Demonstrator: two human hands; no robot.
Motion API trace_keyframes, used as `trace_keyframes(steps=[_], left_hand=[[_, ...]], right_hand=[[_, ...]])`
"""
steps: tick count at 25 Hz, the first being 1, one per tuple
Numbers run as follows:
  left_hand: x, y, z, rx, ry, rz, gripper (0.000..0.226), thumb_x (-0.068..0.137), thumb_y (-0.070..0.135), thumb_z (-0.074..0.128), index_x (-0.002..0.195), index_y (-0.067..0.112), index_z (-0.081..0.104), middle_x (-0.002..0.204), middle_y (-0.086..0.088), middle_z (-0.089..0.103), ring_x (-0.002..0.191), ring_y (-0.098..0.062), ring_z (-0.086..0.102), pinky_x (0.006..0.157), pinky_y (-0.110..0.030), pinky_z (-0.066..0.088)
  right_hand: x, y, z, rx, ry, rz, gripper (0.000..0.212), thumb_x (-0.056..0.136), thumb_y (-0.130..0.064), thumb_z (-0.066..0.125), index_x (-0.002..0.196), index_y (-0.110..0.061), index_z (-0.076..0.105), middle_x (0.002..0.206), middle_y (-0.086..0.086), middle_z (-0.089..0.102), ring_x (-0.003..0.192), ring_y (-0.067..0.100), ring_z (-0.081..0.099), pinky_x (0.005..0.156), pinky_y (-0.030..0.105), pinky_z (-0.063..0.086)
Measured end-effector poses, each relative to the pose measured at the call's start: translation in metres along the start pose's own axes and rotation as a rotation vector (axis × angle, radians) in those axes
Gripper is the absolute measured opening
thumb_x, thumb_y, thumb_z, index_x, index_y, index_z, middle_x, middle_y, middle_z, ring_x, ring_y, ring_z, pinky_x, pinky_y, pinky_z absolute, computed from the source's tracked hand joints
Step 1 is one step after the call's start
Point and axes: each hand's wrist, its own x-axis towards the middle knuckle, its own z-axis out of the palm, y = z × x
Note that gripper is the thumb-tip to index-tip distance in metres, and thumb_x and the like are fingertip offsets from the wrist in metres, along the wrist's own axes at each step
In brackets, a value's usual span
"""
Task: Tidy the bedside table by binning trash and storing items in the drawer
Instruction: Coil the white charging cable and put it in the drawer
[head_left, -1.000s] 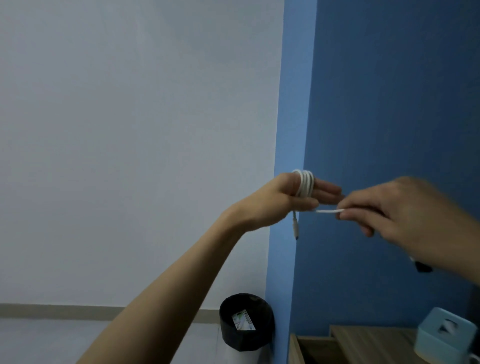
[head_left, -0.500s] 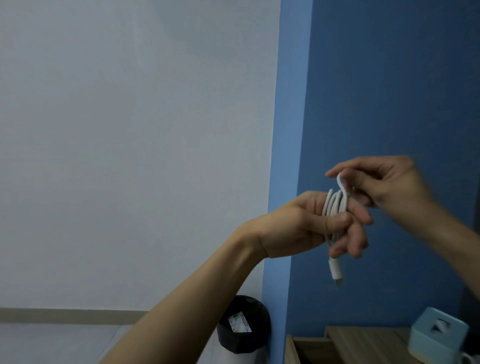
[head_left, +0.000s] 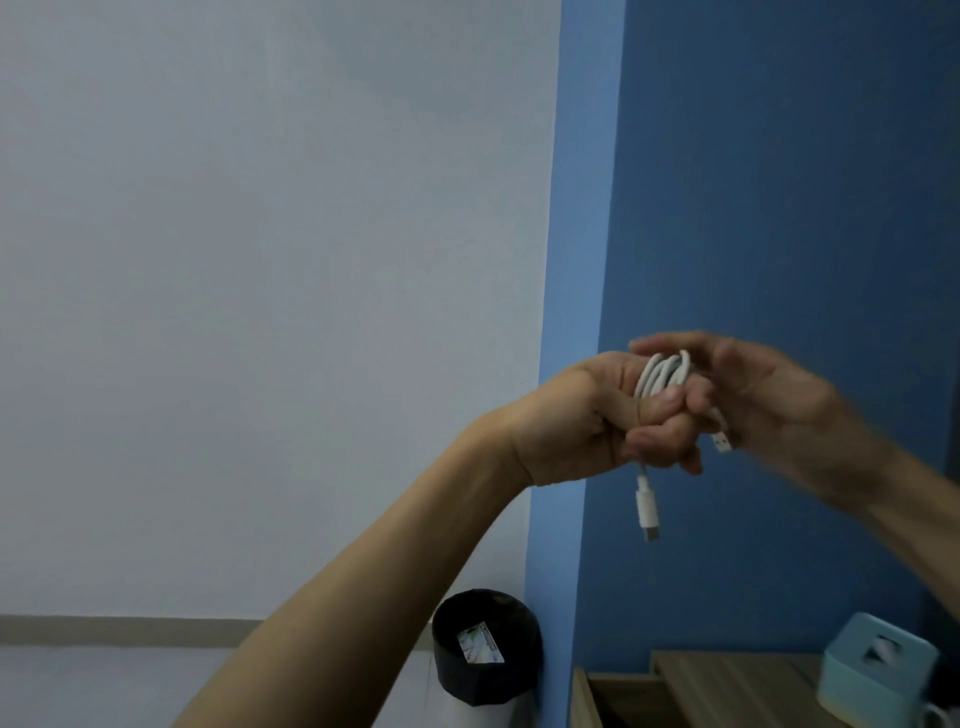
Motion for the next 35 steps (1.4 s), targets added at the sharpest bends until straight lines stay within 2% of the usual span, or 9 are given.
trace_keyframes(steps=[3, 6, 8, 12, 17, 20, 24, 30, 35], left_hand=[[-0.003, 0.0, 0.001, 0.022, 0.001, -0.04, 0.034, 0.09, 0.002, 0.028, 0.079, 0.011, 0.059, 0.047, 0.006, 0.051, 0.044, -0.008, 0.047, 0.077, -0.024, 0.052], [-0.001, 0.002, 0.001, 0.033, 0.053, -0.082, 0.052, 0.099, 0.026, 0.017, 0.081, 0.005, 0.061, 0.055, -0.001, 0.065, 0.058, -0.016, 0.065, 0.084, -0.028, 0.048], [0.004, 0.005, 0.006, 0.031, 0.201, -0.145, 0.072, 0.1, 0.04, 0.009, 0.069, 0.004, 0.064, 0.052, -0.006, 0.067, 0.06, -0.02, 0.066, 0.08, -0.03, 0.044], [0.009, 0.005, 0.02, 0.041, 0.484, -0.123, 0.063, 0.099, 0.026, 0.021, 0.051, 0.0, 0.051, 0.031, -0.007, 0.052, 0.033, -0.021, 0.054, 0.054, -0.022, 0.047], [0.011, 0.0, 0.028, 0.032, 0.847, 0.006, 0.071, 0.101, 0.035, 0.025, 0.042, 0.004, 0.051, 0.027, -0.006, 0.046, 0.026, -0.018, 0.046, 0.039, -0.016, 0.043], [0.003, -0.007, 0.018, 0.098, 1.042, 0.187, 0.054, 0.1, 0.027, 0.035, 0.056, 0.004, 0.055, 0.044, -0.01, 0.057, 0.042, -0.022, 0.056, 0.047, -0.022, 0.046], [-0.014, -0.021, 0.011, 0.203, 0.851, 0.114, 0.023, 0.095, 0.012, 0.047, 0.08, 0.001, 0.061, 0.07, -0.009, 0.063, 0.058, -0.014, 0.062, 0.056, -0.024, 0.049], [-0.023, -0.012, 0.014, 0.056, 0.689, 0.036, 0.009, 0.088, -0.004, 0.054, 0.089, -0.001, 0.062, 0.063, -0.009, 0.064, 0.051, -0.016, 0.063, 0.054, -0.022, 0.055], [-0.01, -0.025, 0.015, 0.328, 0.88, 0.084, 0.028, 0.072, 0.001, 0.076, 0.091, 0.007, 0.055, 0.069, -0.004, 0.056, 0.059, -0.009, 0.056, 0.06, -0.019, 0.051]], right_hand=[[0.001, -0.002, -0.001, -0.246, 0.097, -0.064, 0.043, 0.064, -0.067, 0.063, 0.084, -0.03, 0.071, 0.07, -0.007, 0.068, 0.067, 0.019, 0.058, 0.061, 0.028, 0.046], [-0.001, -0.004, 0.006, -0.196, 0.164, -0.079, 0.024, 0.077, -0.042, 0.057, 0.07, -0.022, 0.068, 0.06, -0.004, 0.068, 0.053, 0.008, 0.059, 0.051, 0.011, 0.047], [-0.001, 0.0, 0.013, -0.24, 0.311, -0.102, 0.019, 0.076, -0.03, 0.054, 0.064, -0.029, 0.068, 0.06, -0.007, 0.067, 0.053, 0.003, 0.059, 0.053, 0.008, 0.047], [-0.002, 0.01, 0.021, -0.441, 0.468, -0.158, 0.038, 0.085, -0.016, 0.06, 0.069, -0.05, 0.069, 0.065, -0.023, 0.069, 0.062, -0.003, 0.062, 0.06, 0.012, 0.051], [-0.001, 0.007, 0.031, -0.467, 0.503, -0.203, 0.025, 0.082, -0.021, 0.065, 0.069, -0.042, 0.068, 0.063, -0.028, 0.066, 0.06, -0.006, 0.061, 0.058, 0.006, 0.045], [-0.001, 0.002, 0.029, -0.476, 0.542, -0.229, 0.01, 0.081, -0.026, 0.06, 0.076, -0.035, 0.065, 0.061, -0.027, 0.065, 0.055, -0.003, 0.058, 0.054, 0.005, 0.041], [-0.005, 0.0, 0.02, -0.449, 0.64, -0.21, 0.01, 0.077, -0.038, 0.057, 0.076, -0.034, 0.066, 0.064, -0.022, 0.067, 0.052, 0.002, 0.056, 0.051, 0.007, 0.041], [-0.006, 0.012, 0.017, -0.529, 0.746, -0.182, 0.016, 0.085, -0.022, 0.062, 0.071, -0.029, 0.067, 0.068, -0.023, 0.067, 0.051, 0.0, 0.054, 0.05, 0.01, 0.039], [-0.005, 0.017, 0.027, -0.556, 0.77, -0.178, 0.016, 0.086, -0.022, 0.061, 0.073, -0.031, 0.066, 0.061, -0.007, 0.066, 0.065, 0.014, 0.06, 0.055, 0.019, 0.043]])
